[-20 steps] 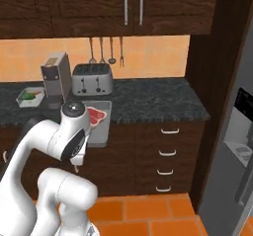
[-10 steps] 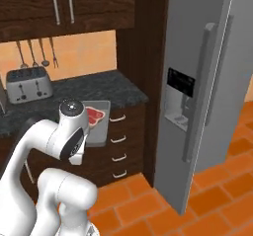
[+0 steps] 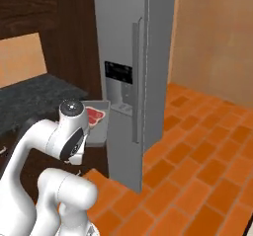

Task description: Take the meat container that has the steak and place it on the second highest rack of the freezer. Then take the vegetable container that has the carrot and broccoli and place it on the highest rack of the freezer.

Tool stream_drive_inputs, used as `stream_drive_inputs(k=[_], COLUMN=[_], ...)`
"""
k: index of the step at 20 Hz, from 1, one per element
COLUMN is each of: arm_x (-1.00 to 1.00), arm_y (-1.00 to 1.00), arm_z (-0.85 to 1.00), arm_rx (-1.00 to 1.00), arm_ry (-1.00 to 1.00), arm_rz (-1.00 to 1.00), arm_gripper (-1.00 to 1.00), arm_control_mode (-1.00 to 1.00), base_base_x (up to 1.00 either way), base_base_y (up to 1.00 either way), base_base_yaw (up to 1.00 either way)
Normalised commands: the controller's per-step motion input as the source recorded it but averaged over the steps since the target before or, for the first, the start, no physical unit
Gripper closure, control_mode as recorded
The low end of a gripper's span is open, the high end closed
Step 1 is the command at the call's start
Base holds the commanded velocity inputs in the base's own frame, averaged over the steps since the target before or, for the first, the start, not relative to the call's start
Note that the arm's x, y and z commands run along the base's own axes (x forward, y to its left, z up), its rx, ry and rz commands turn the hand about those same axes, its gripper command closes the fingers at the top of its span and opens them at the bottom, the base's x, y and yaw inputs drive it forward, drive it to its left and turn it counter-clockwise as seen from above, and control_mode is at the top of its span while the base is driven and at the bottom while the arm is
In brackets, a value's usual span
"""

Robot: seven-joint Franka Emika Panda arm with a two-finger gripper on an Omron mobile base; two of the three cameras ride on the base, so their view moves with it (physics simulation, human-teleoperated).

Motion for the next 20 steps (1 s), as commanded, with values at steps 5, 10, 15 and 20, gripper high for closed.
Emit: stream_drive_inputs(k=[5, 10, 15, 20], arm_x=[0.00, 0.00, 0.00, 0.00], arm_y=[0.00, 0.00, 0.00, 0.00], arm_z=[0.00, 0.00, 0.00, 0.00], arm_rx=[0.00, 0.00, 0.00, 0.00], arm_ry=[0.00, 0.00, 0.00, 0.00], arm_rz=[0.00, 0.00, 0.00, 0.00], arm_gripper=[1.00, 1.00, 1.00, 1.00], arm_control_mode=[1.00, 1.00, 1.00, 1.00], base_base_x=[0.11, 0.03, 0.13, 0.85], base_base_y=[-0.39, -0.47, -0.30, 0.07], base_base_yaw=[-0.58, -0.53, -0.43, -0.18])
